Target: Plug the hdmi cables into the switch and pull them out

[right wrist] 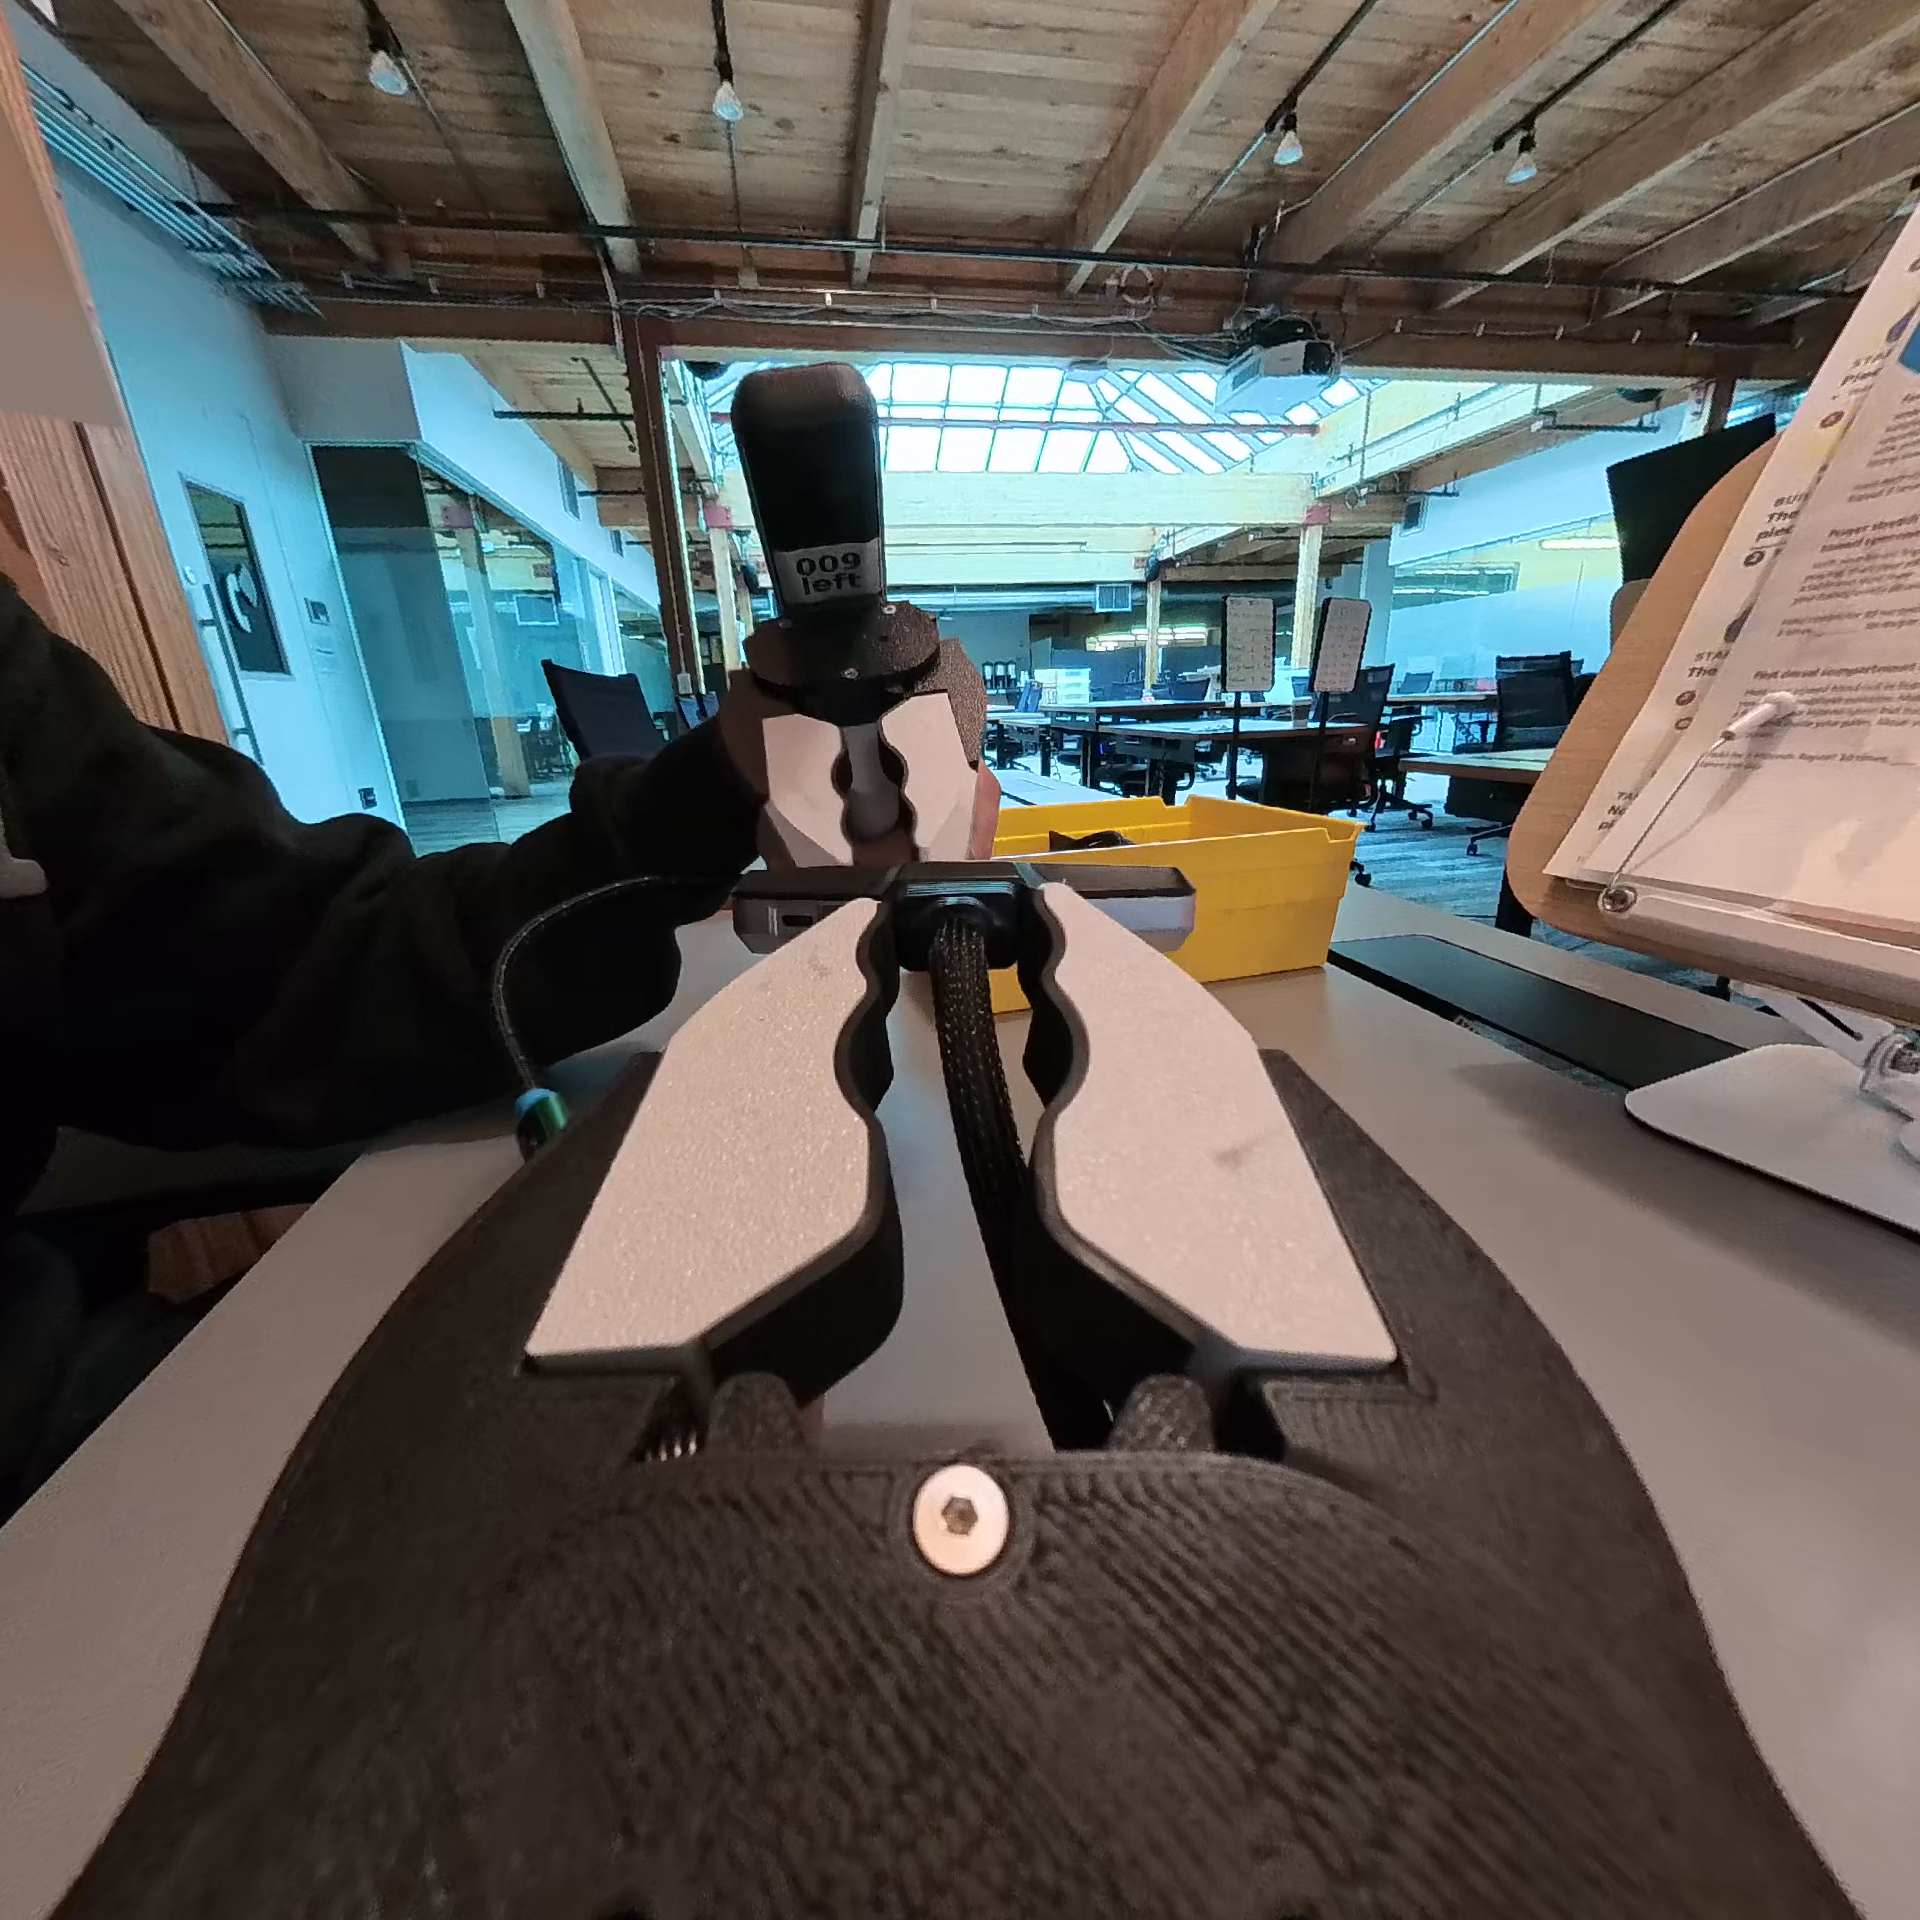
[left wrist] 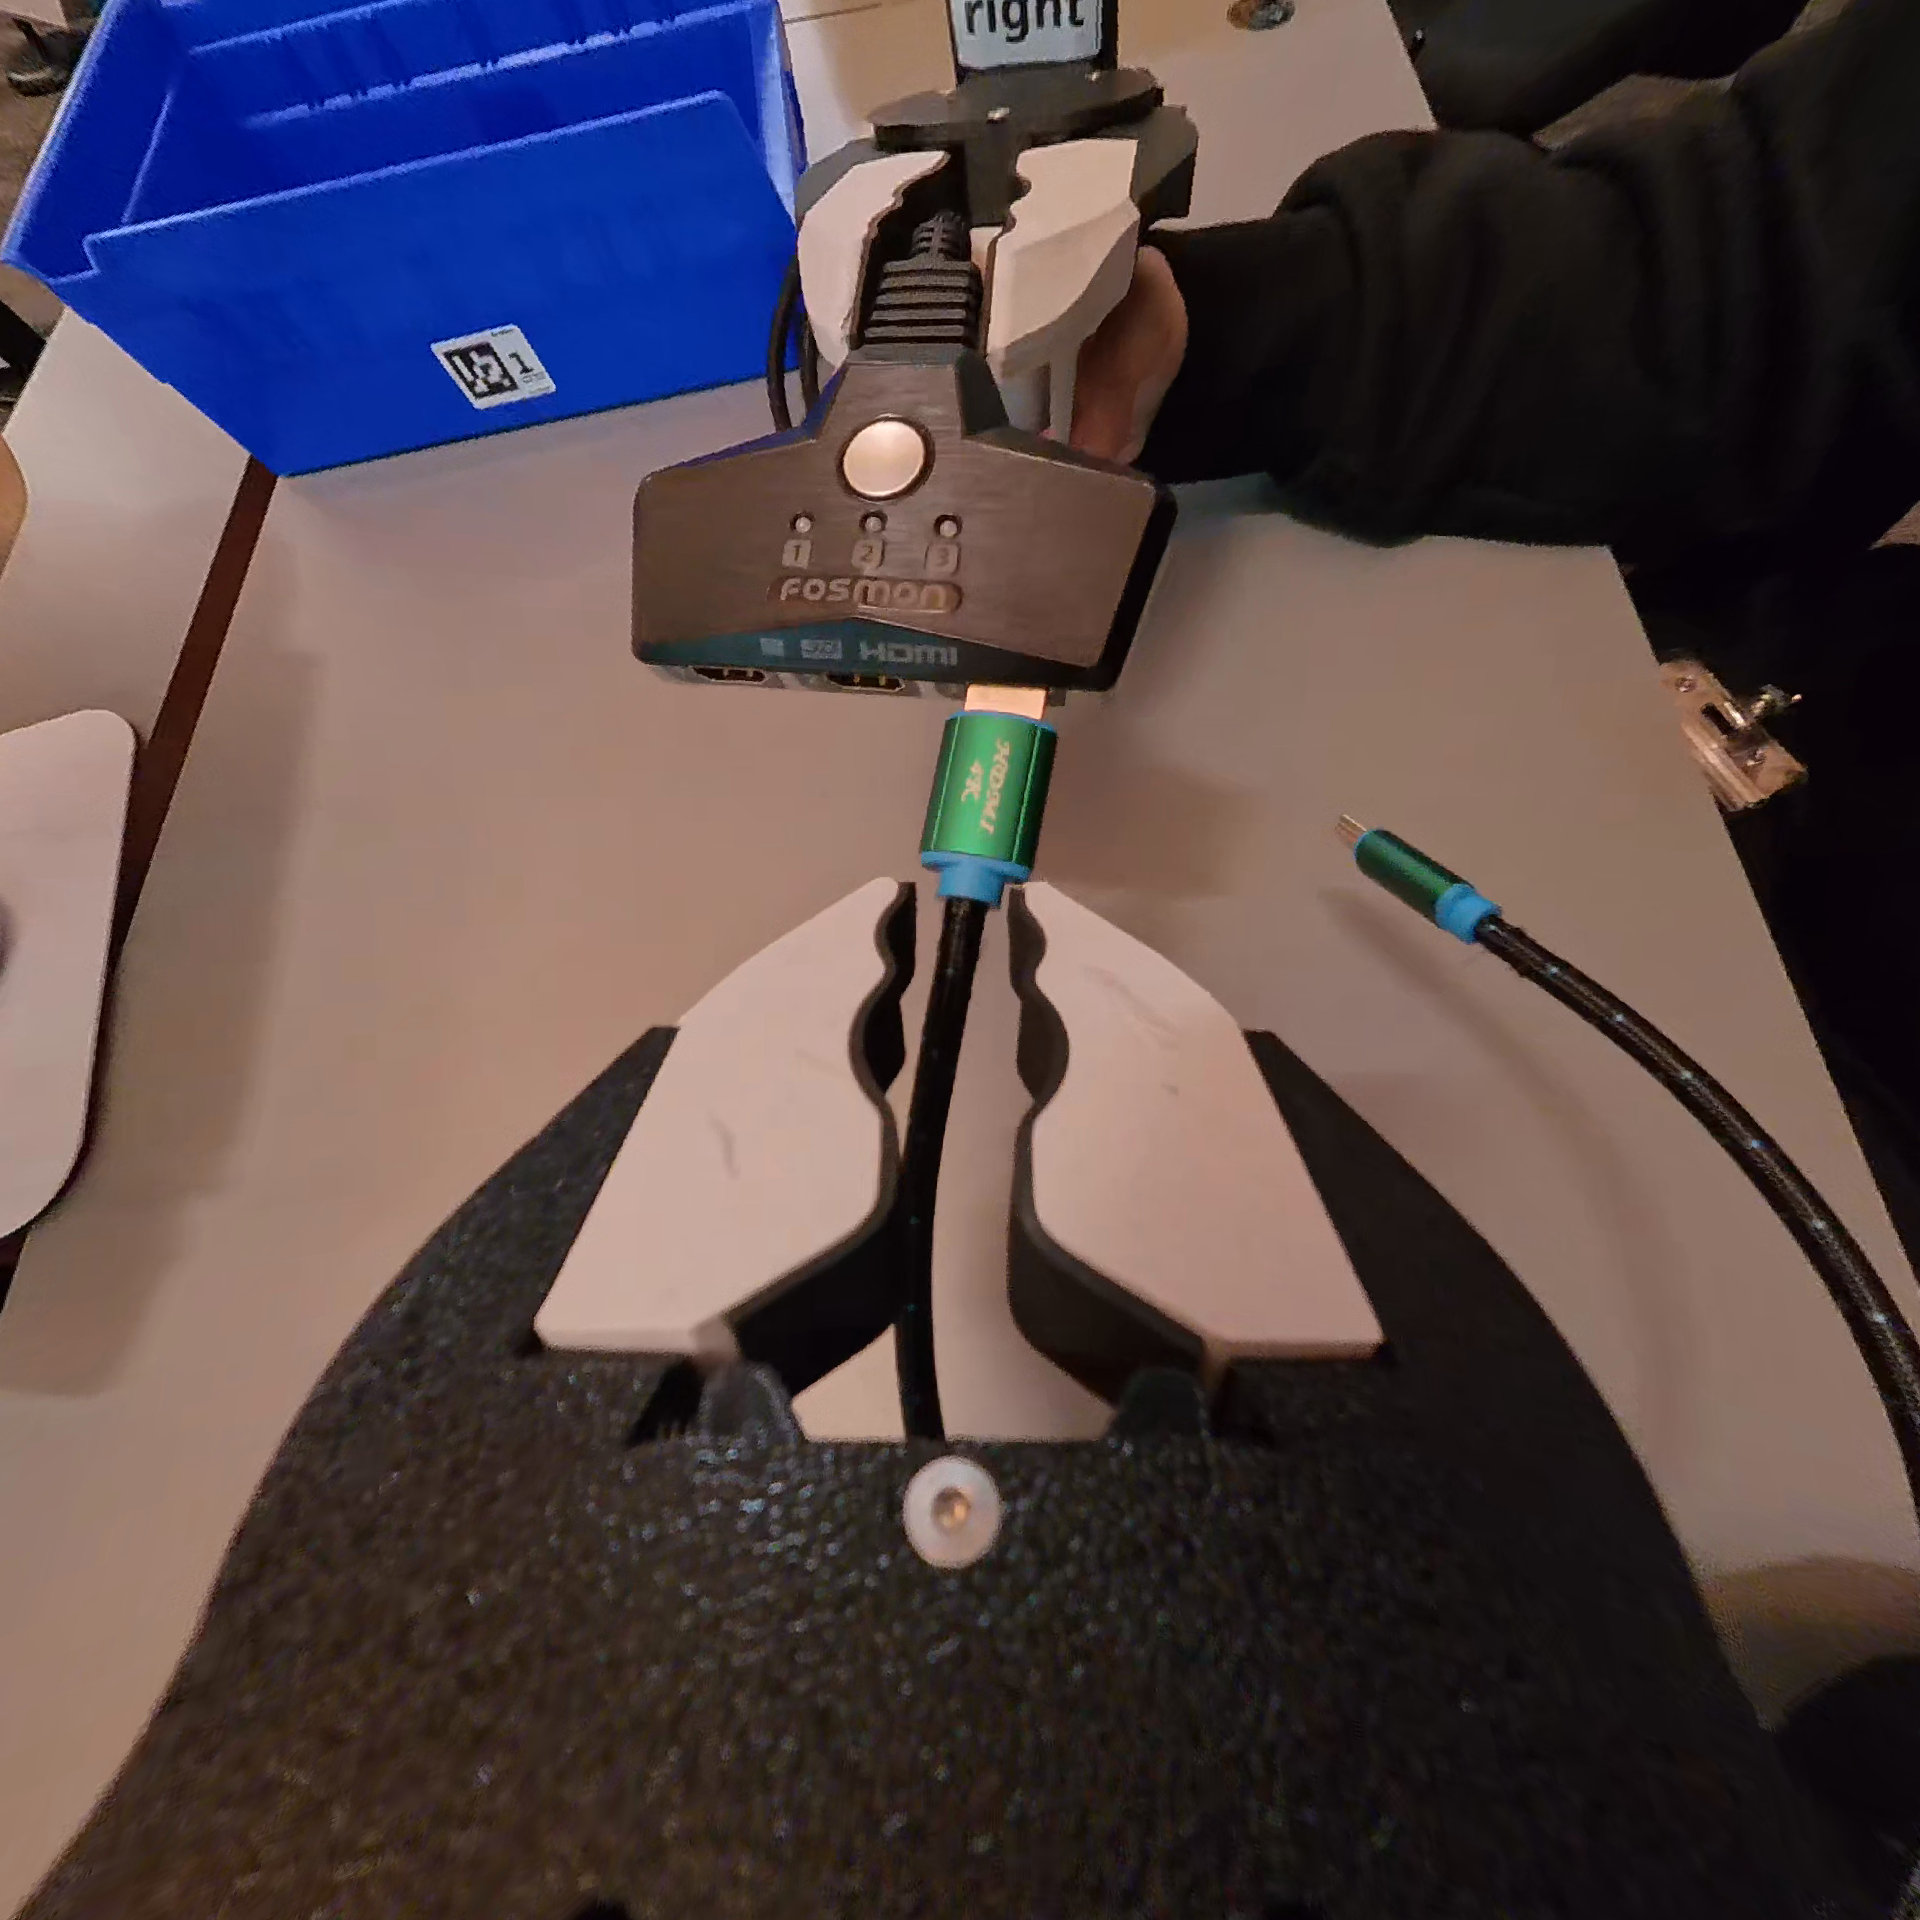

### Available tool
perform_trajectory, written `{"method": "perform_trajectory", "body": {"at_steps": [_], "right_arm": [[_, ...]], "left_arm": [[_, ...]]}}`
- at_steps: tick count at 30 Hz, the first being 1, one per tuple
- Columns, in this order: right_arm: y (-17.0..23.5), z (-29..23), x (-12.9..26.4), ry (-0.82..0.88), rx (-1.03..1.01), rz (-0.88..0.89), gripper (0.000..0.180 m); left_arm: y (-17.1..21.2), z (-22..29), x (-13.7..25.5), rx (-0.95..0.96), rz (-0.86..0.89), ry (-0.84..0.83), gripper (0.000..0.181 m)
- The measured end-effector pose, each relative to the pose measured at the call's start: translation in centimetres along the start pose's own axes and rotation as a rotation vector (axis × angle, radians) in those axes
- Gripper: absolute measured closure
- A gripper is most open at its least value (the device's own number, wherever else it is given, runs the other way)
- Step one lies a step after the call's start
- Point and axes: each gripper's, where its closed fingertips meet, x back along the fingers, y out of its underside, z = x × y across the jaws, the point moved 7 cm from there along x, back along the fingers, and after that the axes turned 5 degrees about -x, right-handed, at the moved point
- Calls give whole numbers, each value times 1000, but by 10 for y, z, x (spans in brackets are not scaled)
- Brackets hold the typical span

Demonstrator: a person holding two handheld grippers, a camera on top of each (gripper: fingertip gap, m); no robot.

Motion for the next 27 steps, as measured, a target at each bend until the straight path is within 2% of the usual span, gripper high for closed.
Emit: {"method": "perform_trajectory", "body": {"at_steps": [9,16,27], "right_arm": [[0,0,1,13,11,18,156],[1,3,3,53,17,18,155],[10,4,3,47,47,-104,156]], "left_arm": [[-2,-2,-1,-33,47,44,168],[-4,-3,-4,-68,15,2,169],[1,-7,2,-40,40,9,170]]}}
